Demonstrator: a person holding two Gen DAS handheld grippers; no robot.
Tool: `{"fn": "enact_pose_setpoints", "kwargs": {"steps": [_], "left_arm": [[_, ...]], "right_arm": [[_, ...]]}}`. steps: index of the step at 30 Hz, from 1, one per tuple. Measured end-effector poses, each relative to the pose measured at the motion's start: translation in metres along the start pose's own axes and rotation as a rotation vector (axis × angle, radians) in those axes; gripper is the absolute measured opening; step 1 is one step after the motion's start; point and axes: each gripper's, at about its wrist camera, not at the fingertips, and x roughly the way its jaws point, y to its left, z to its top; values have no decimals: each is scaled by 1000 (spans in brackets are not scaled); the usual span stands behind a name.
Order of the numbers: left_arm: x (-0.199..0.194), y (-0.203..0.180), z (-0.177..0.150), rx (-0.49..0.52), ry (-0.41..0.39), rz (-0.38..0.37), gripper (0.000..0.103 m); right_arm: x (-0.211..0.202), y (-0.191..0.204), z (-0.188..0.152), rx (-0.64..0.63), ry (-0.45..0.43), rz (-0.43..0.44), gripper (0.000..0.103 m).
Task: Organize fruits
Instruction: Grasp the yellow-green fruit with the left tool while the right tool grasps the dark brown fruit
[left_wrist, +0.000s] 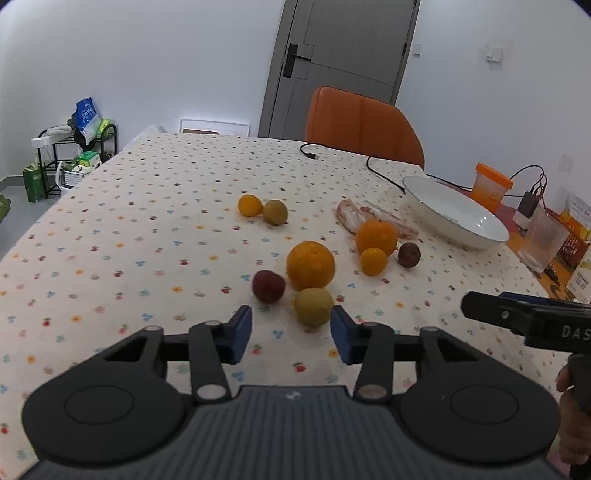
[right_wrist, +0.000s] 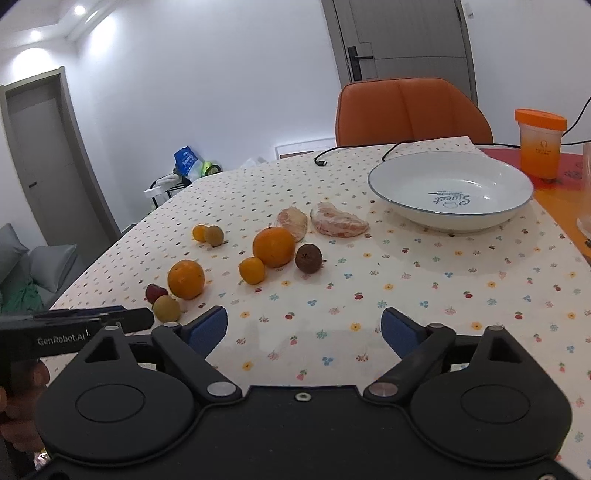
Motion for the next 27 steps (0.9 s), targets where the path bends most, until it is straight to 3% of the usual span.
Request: {"fn": "enact_pose_setpoints", "kwargs": {"steps": [9,27], "left_arm": [[19,-10,1,5,5,-6,26],[11,1,26,-24,-84,29,25]], "right_arm": [[13,-2,7,6,-8,-4,79],[50,5,25,-6,7,-12,66]]}}
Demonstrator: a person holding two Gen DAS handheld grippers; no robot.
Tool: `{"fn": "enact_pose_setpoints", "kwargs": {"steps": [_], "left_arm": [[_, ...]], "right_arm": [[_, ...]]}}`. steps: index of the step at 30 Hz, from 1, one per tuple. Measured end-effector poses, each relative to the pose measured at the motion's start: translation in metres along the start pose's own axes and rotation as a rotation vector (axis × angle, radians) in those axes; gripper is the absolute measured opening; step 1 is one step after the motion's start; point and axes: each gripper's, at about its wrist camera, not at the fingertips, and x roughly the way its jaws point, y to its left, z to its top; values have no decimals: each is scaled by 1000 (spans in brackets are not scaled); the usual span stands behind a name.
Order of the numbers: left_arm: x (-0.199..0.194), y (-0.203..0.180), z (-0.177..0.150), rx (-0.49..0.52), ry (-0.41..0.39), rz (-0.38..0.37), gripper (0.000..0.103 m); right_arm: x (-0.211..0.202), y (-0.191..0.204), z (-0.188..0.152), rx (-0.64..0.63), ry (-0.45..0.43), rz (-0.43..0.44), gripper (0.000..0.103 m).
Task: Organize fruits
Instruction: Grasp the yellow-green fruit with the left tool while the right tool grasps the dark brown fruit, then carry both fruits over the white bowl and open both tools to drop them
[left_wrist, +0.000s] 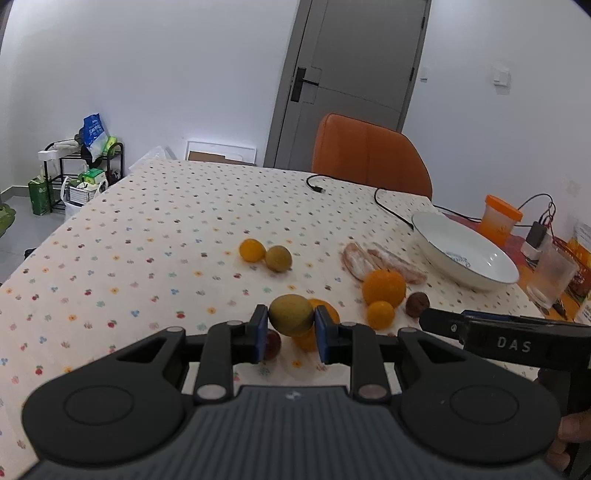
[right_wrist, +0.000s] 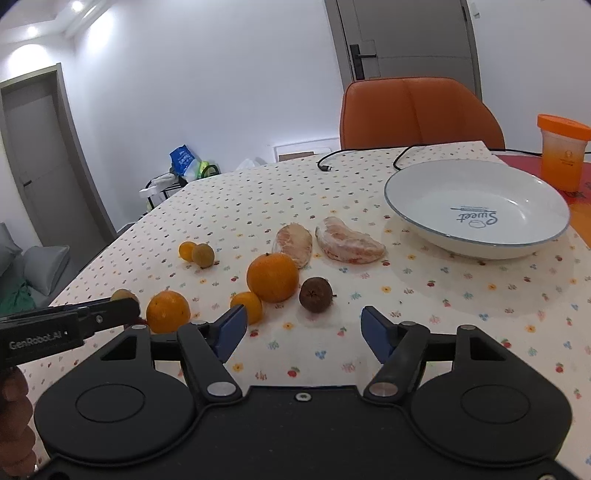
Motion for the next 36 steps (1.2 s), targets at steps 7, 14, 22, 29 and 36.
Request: {"fn": "enact_pose_setpoints", "kwargs": {"steps": [7,14,22,29,36], "left_arm": [[4,7,4,-11,-15,34,25],[7,15,6,-30,-18,47,25],[8,14,9,-22,-22,52,25],[7,5,14,-3,-32,47,25],[7,-8,22,22,-49,30,25]], "right_arm": [[16,-3,8,16,23,-17,55],[33,-2,13,-4,60,-33,47],[43,1,15,-41,63,-45,23],[32,-7,18,-18,32,-22,22],[17,-14,22,0,-7,-31,22]]}}
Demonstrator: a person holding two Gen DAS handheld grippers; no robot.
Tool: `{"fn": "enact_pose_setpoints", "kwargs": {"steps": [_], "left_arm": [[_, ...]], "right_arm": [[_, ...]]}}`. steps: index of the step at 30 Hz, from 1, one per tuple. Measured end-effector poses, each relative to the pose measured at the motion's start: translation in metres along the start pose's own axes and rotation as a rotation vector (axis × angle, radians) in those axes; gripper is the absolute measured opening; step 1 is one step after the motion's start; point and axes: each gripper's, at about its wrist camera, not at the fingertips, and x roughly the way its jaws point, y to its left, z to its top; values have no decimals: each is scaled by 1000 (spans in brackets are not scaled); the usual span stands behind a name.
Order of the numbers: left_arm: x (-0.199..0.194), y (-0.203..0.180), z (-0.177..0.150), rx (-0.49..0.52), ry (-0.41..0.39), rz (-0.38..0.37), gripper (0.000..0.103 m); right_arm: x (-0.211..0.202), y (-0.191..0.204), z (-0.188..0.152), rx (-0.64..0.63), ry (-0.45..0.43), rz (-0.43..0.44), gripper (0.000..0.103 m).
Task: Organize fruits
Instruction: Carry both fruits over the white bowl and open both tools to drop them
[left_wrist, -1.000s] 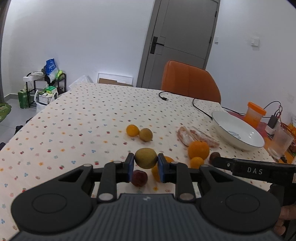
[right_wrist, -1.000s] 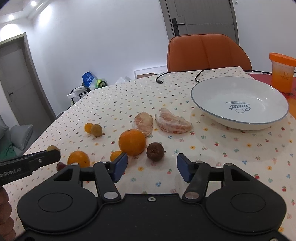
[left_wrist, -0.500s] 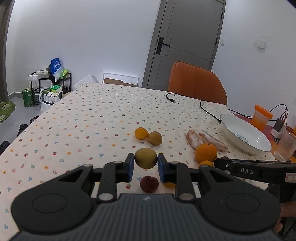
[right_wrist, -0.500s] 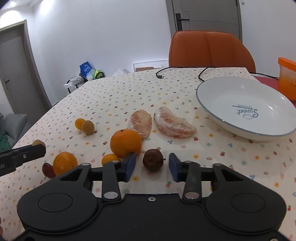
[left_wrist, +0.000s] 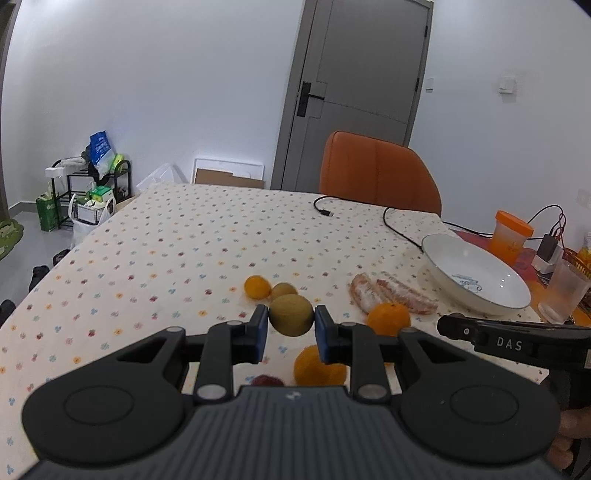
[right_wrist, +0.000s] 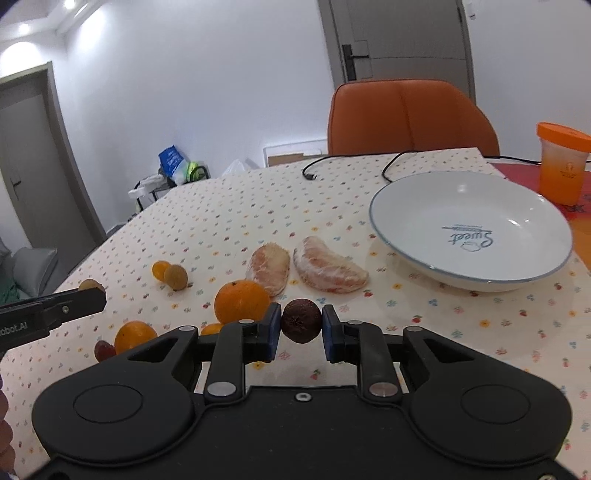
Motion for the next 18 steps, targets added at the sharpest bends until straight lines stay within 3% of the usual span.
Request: {"fn": "enact_pose_setpoints", "kwargs": {"steps": [18], "left_arm": [[13,-56,21,62,-33,-96,25]], "right_arm": [[-32,-37,19,34,-98,-66,22]]}}
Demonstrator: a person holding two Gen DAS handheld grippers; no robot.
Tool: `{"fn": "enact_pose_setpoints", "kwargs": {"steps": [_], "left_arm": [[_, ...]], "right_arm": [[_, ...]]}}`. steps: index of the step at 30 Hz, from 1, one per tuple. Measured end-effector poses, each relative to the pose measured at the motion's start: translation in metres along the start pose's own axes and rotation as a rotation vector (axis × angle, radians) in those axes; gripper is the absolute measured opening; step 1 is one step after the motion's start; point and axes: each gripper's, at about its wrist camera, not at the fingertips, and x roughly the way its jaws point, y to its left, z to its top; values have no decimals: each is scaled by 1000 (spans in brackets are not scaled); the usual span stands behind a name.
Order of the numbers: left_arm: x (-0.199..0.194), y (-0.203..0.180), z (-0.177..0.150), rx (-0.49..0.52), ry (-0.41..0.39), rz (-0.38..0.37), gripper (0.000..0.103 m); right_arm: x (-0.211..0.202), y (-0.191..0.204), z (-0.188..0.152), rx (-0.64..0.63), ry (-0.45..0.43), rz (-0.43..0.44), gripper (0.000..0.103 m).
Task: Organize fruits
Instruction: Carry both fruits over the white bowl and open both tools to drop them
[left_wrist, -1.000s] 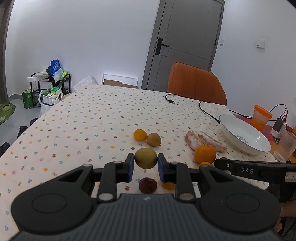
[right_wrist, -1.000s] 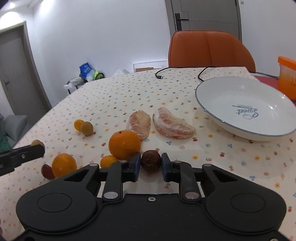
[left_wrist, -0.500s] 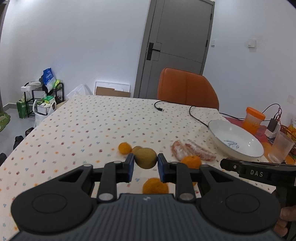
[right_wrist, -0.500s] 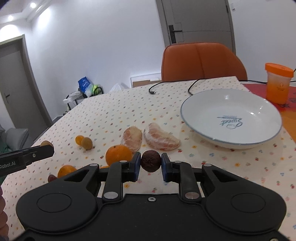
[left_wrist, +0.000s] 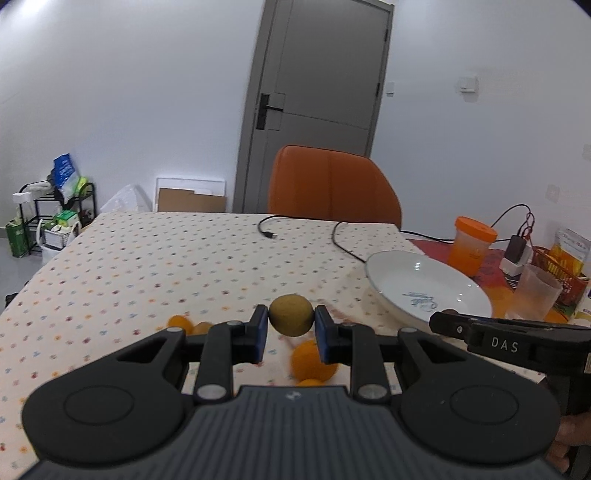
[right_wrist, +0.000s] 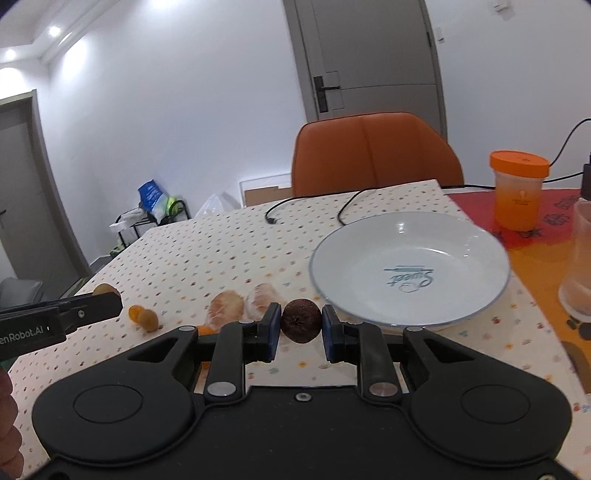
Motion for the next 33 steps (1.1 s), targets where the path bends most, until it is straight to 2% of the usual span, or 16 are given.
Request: {"fn": "enact_pose_setpoints", "kwargs": {"steps": [18,28,33], "left_arm": [[41,-54,6,58,30,-72,25],[67,-77,11,83,53,-105,25],[80,-89,12,103,70,-113,25]], "right_arm": [[2,-57,6,51,-35,-99,22],[9,-73,11,33,-42,-139,22],[15,-82,9,67,-42,-156,23]]}}
